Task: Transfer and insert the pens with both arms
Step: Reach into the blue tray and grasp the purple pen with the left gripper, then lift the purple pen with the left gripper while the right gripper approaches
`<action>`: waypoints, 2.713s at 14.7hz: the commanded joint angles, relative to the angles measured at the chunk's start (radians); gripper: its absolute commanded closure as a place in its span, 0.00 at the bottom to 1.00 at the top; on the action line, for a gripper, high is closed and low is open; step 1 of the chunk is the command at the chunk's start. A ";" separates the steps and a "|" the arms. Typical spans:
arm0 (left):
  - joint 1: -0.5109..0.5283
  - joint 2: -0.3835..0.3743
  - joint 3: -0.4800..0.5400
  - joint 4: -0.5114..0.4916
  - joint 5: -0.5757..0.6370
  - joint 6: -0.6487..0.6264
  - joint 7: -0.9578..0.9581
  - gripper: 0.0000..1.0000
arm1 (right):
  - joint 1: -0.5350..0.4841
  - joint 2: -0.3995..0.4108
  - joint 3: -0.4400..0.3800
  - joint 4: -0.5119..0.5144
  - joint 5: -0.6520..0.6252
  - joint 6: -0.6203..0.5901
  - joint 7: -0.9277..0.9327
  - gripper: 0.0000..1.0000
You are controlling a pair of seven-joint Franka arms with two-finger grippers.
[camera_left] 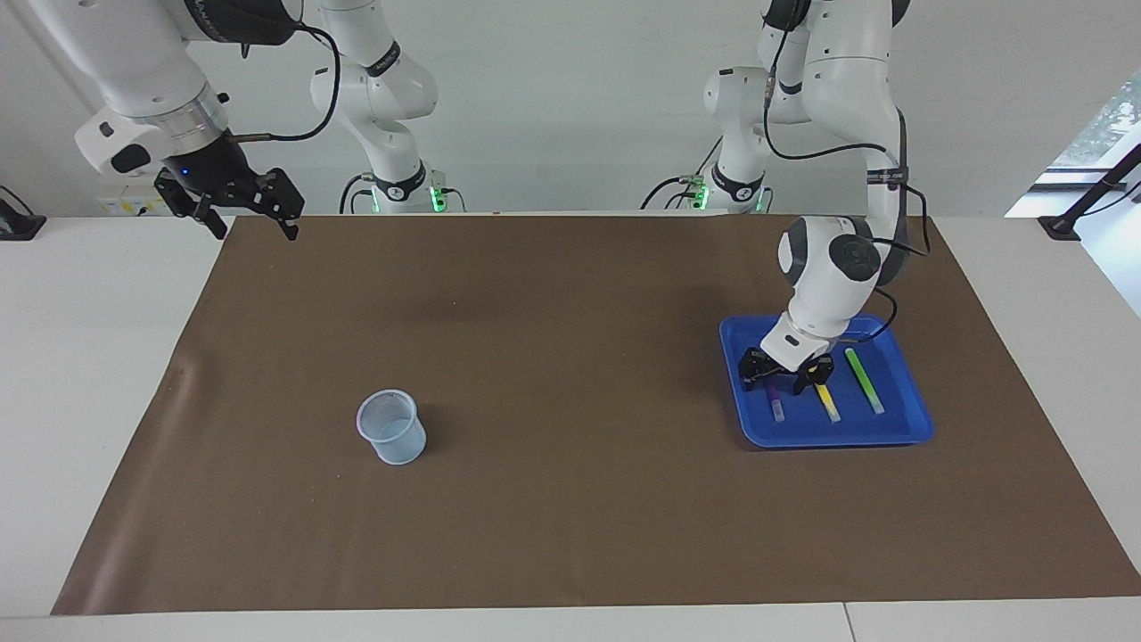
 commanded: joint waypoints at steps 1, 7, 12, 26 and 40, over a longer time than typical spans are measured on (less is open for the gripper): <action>-0.008 0.001 0.011 -0.008 0.018 0.020 -0.001 0.81 | -0.005 0.011 0.004 0.017 0.011 -0.003 -0.019 0.00; 0.003 0.001 0.012 0.003 0.018 0.020 -0.011 1.00 | -0.006 0.009 0.013 0.016 0.024 0.000 -0.018 0.00; 0.011 -0.015 0.022 0.054 0.017 -0.024 -0.059 1.00 | -0.008 0.008 0.017 0.013 0.027 0.002 -0.019 0.00; -0.070 -0.098 0.011 0.232 -0.116 -0.300 -0.891 1.00 | -0.005 -0.007 0.118 -0.006 0.036 -0.014 -0.013 0.00; -0.337 -0.089 0.011 0.407 -0.368 -0.328 -1.677 1.00 | 0.072 -0.185 0.118 -0.458 0.844 0.443 0.158 0.00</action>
